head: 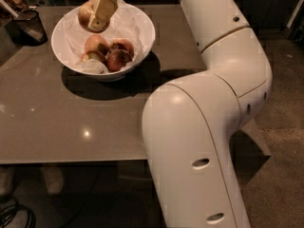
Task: Pick apple from white bowl
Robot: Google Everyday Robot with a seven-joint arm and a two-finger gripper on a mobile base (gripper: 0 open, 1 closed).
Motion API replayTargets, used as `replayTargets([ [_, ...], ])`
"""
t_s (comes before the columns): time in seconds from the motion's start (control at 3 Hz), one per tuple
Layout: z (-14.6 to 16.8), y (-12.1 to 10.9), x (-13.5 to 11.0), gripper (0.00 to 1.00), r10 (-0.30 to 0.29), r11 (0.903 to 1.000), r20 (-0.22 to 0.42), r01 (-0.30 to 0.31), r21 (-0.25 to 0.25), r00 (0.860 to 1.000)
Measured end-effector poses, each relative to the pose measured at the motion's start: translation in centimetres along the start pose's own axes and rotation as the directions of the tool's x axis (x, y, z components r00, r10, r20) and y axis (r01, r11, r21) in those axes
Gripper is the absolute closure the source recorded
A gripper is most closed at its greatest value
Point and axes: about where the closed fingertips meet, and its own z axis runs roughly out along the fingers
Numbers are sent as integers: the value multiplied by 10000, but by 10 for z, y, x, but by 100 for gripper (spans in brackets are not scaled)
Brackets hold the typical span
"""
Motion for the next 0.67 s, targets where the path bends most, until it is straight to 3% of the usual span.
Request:
replayTargets([
  [0.33, -11, 6, -17, 100, -301, 9995, 114, 300, 65, 9995],
  [0.67, -28, 20, -32, 100, -428, 9991, 656, 422, 101, 9969],
])
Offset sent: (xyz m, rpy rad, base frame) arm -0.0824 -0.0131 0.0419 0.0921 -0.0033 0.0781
